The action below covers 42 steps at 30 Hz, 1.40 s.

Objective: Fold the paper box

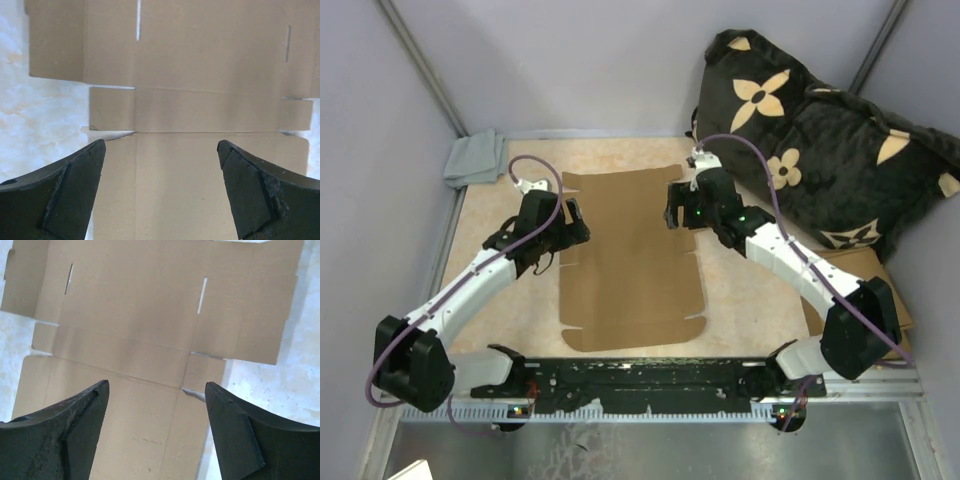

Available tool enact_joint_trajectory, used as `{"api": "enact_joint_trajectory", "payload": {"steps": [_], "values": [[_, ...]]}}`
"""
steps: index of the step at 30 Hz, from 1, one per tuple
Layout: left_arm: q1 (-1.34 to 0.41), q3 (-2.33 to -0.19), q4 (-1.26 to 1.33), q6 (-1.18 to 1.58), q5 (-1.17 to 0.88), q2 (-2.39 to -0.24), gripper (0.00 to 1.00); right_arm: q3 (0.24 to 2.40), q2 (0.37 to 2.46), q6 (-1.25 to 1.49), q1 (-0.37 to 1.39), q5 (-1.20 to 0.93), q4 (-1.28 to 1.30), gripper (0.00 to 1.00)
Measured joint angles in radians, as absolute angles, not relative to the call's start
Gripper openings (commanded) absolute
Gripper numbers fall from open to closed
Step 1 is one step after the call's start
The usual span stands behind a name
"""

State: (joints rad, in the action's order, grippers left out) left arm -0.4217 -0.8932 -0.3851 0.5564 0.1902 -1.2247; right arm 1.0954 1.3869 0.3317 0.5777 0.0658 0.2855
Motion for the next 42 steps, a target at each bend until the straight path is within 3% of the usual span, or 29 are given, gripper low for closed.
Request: {"api": "enact_joint_trajectory", "payload": {"steps": [1, 2, 3, 6, 13, 22, 32, 42], "values": [[-0.418, -0.887, -0.386, 0.558, 0.199, -1.224, 1.0, 1.092, 1.387, 0.344, 0.563, 0.066, 0.287, 0.81], [-0.412, -0.883, -0.387, 0.561, 0.205, -1.225, 1.0, 1.092, 1.387, 0.353, 0.549, 0.065, 0.284, 0.95], [-0.401, -0.88, -0.391, 0.563, 0.207, -1.226, 1.0, 1.092, 1.387, 0.363, 0.533, 0.063, 0.28, 0.98], [-0.333, -0.88, -0.389, 0.57, 0.176, -1.244, 1.0, 1.092, 1.387, 0.398, 0.483, 0.03, 0.278, 0.98], [-0.088, -0.88, -0.389, 0.586, 0.011, -1.367, 0.98, 1.034, 1.416, 0.474, 0.349, -0.084, 0.283, 0.95], [-0.088, -0.862, -0.367, 0.586, -0.078, -1.459, 0.93, 1.014, 1.47, 0.495, 0.303, -0.095, 0.329, 0.86], [-0.088, -0.837, -0.342, 0.587, -0.12, -1.51, 0.92, 1.014, 1.576, 0.48, 0.303, -0.156, 0.312, 0.68], [-0.088, -0.828, -0.311, 0.587, -0.125, -1.536, 0.9, 1.015, 1.731, 0.457, 0.303, -0.215, 0.26, 0.63]]}}
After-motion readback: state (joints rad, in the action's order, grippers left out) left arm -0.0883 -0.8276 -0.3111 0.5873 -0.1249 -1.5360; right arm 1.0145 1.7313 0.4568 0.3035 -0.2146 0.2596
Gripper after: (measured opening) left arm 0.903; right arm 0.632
